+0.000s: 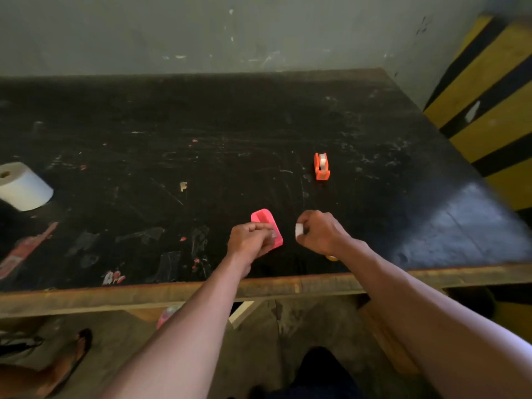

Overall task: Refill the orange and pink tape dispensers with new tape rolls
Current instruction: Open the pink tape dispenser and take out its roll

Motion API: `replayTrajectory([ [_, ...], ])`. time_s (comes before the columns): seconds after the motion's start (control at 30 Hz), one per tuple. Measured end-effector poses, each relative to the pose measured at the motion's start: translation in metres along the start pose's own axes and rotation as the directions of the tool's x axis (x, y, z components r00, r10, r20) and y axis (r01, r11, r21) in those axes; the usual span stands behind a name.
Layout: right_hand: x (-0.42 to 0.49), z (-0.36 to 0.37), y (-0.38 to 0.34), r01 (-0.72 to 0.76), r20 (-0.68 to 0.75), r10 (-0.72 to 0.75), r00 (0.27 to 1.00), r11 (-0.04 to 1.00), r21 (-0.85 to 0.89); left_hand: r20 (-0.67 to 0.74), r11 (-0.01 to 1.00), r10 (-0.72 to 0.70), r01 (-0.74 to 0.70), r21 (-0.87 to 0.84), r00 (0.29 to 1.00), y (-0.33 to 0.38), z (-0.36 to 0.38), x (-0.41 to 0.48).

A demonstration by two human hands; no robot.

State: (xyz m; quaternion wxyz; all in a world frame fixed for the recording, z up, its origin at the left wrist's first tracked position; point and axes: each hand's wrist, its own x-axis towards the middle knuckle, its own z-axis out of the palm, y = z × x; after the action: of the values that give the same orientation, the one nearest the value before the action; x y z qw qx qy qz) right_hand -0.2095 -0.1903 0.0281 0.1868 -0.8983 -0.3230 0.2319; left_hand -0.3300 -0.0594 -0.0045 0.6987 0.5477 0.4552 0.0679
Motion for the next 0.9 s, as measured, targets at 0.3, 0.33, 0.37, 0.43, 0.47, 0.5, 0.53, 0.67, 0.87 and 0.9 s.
replayTrajectory([
  [0.3,0.007,0.013,0.022,-0.056,0.072,0.074,0.995,0.973,-0.222,0.031,0.999,-0.029,0.029,-0.017,0.999,0.004,0.008,0.008],
  [0.33,0.010,0.012,0.024,-0.059,0.087,0.082,0.993,0.970,-0.237,0.026,0.999,-0.031,0.031,-0.020,0.999,0.009,0.010,0.010],
  [0.37,0.014,0.011,0.027,-0.063,0.099,0.089,0.991,0.968,-0.244,0.024,0.999,-0.031,0.031,-0.020,0.999,0.012,0.013,0.012],
  [0.43,0.021,0.010,0.031,-0.055,0.119,0.089,0.989,0.963,-0.263,0.021,1.000,-0.031,0.031,0.000,0.999,0.017,0.019,0.015],
  [0.47,0.024,0.010,0.034,-0.047,0.128,0.086,0.988,0.959,-0.280,0.017,1.000,-0.031,0.031,0.006,0.999,0.019,0.022,0.018],
  [0.5,0.028,0.010,0.036,-0.038,0.134,0.081,0.988,0.955,-0.294,0.010,1.000,-0.030,0.030,0.007,1.000,0.020,0.026,0.020],
  [0.53,0.031,0.009,0.038,-0.030,0.141,0.076,0.987,0.952,-0.304,0.002,1.000,-0.027,0.027,0.008,1.000,0.020,0.030,0.022],
  [0.67,0.045,0.007,0.042,0.006,0.185,0.057,0.981,0.946,-0.325,-0.029,0.999,-0.026,0.027,0.031,0.999,0.022,0.041,0.028],
  [0.87,0.060,0.005,0.048,-0.014,0.257,0.087,0.962,0.962,-0.273,-0.058,0.999,-0.033,0.034,0.020,0.998,0.022,0.047,0.036],
  [0.9,0.062,0.004,0.049,-0.026,0.261,0.093,0.961,0.968,-0.250,-0.060,0.999,-0.032,0.033,0.018,0.998,0.023,0.048,0.037],
])
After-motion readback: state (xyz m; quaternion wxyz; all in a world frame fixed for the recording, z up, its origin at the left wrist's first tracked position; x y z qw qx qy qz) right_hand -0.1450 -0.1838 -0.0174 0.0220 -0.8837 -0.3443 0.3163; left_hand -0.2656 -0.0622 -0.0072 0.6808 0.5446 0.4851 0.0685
